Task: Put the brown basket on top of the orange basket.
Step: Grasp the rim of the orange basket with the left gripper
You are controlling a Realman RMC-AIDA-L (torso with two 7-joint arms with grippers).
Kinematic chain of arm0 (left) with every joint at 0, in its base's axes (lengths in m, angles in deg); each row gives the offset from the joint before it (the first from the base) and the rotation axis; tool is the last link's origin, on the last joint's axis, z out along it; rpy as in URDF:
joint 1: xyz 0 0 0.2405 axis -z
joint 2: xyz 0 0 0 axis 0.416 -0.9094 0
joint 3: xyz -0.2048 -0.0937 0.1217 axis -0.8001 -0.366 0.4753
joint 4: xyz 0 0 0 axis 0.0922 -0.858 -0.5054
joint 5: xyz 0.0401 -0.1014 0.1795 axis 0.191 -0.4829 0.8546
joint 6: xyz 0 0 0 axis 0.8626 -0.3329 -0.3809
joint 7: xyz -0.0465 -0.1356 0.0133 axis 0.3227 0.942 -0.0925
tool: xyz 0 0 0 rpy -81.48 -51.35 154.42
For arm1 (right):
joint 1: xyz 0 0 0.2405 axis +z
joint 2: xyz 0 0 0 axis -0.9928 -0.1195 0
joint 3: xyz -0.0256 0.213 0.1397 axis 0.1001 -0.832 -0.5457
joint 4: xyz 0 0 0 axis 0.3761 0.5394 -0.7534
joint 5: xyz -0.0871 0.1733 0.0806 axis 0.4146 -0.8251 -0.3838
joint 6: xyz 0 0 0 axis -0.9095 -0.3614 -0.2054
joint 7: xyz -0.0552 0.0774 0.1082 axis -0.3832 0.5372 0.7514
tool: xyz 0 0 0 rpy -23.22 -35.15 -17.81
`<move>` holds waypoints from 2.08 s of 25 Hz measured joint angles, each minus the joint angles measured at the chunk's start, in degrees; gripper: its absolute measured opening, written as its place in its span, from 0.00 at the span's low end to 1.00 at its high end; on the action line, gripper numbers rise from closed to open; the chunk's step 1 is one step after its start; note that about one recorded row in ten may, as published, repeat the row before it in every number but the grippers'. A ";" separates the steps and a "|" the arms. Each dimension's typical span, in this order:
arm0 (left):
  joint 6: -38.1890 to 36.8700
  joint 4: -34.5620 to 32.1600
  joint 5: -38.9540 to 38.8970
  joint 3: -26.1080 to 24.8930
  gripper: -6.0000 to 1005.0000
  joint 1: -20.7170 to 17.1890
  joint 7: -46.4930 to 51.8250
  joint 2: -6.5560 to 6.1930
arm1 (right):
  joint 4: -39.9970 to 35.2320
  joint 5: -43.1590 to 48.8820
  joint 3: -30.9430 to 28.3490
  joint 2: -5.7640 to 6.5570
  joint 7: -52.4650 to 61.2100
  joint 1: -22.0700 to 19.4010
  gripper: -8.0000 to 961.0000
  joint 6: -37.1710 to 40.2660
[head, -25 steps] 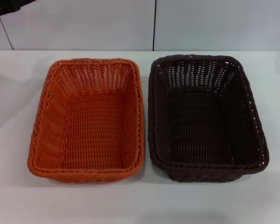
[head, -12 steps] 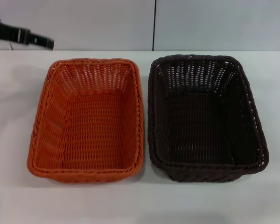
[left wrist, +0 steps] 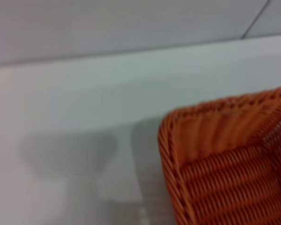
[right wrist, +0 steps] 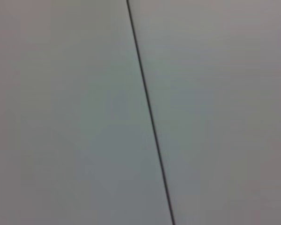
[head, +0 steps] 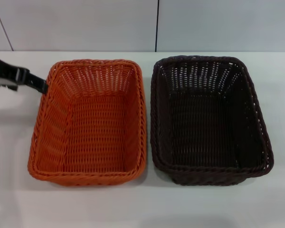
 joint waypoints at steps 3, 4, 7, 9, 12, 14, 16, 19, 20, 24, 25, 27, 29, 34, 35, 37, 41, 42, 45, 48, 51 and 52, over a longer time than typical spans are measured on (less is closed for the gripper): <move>-0.34 -0.09 0.08 -0.71 0.77 -0.85 0.85 1.35 | -0.03 -0.44 0.00 0.29 -0.20 0.11 0.59 -0.05; -0.37 -0.14 0.10 -0.93 0.77 -1.28 1.15 1.85 | -0.03 -0.45 0.02 0.32 -0.29 0.23 0.59 -0.13; -0.34 -0.16 0.17 -1.47 0.76 -3.07 1.42 3.32 | -0.03 -0.46 0.19 0.38 -0.39 0.50 0.59 -0.30; -0.34 -0.16 0.17 -1.47 0.76 -3.07 1.42 3.32 | 0.07 -0.45 0.42 0.43 -0.45 0.65 0.59 -0.32; 0.26 0.38 0.14 -1.62 0.76 -4.47 1.41 4.27 | 0.24 -0.46 0.55 0.42 -0.46 0.78 0.59 -0.34; 0.58 0.50 0.18 -1.50 0.76 -4.85 1.26 4.69 | 0.29 -0.46 0.58 0.35 -0.47 0.81 0.59 -0.33; 1.44 0.53 0.43 -1.11 0.75 -5.23 1.03 5.34 | 0.36 -0.46 0.66 0.18 -0.48 0.81 0.59 -0.13; 2.49 1.47 0.79 -0.43 0.75 -5.27 0.84 5.63 | 0.39 -0.46 0.71 0.10 -0.47 0.81 0.59 -0.03; 2.85 1.90 0.94 0.03 0.75 -5.25 0.82 5.66 | 0.41 -0.45 0.73 0.08 -0.47 0.80 0.59 -0.02; 4.50 4.27 0.95 1.99 0.75 -4.87 0.80 5.68 | 0.68 -0.46 0.75 0.05 -0.46 0.80 0.59 0.00; 4.75 4.75 0.95 2.21 0.75 -4.69 0.75 5.69 | 0.71 -0.45 0.75 0.04 -0.47 0.80 0.59 -0.01; 5.14 4.92 0.99 2.55 0.74 -4.48 0.72 5.69 | 0.73 -0.38 0.75 0.04 -0.49 0.80 0.59 -0.14; 5.39 4.87 1.04 2.66 0.74 -4.47 0.72 5.66 | 0.71 -0.37 0.74 0.04 -0.50 0.74 0.59 -0.32; 5.56 5.07 1.29 2.81 0.74 -4.48 0.52 5.43 | 0.70 -0.41 0.29 0.13 -0.51 0.41 0.59 -0.42; 5.56 5.07 1.29 2.81 0.74 -4.48 0.52 5.43 | 0.68 -0.42 0.24 0.18 -0.51 0.40 0.59 -0.44; 5.57 4.67 1.32 2.83 0.73 -4.54 0.50 5.53 | 0.66 -0.43 0.22 0.24 -0.52 0.39 0.59 -0.45; 5.56 4.71 1.32 2.84 0.38 -4.52 0.51 5.60 | 0.64 -0.43 0.24 0.33 -0.52 0.42 0.59 -0.46; 5.60 4.83 1.33 3.06 0.34 -4.57 0.51 5.67 | 0.64 -0.43 0.26 0.36 -0.52 0.43 0.59 -0.46; 5.61 4.69 1.33 3.19 0.28 -4.77 0.51 5.69 | 0.64 -0.43 0.22 0.37 -0.52 0.44 0.59 -0.46; 5.69 4.50 1.33 3.19 0.26 -4.88 0.51 5.69 | 0.64 -0.43 0.22 0.37 -0.52 0.45 0.59 -0.46; 5.79 4.45 1.33 3.19 0.25 -4.91 0.51 5.69 | 0.64 -0.43 0.21 0.41 -0.52 0.46 0.59 -0.47; 5.91 4.13 1.30 3.20 0.24 -5.03 0.51 5.67 | 0.64 -0.43 0.21 0.43 -0.52 0.46 0.59 -0.49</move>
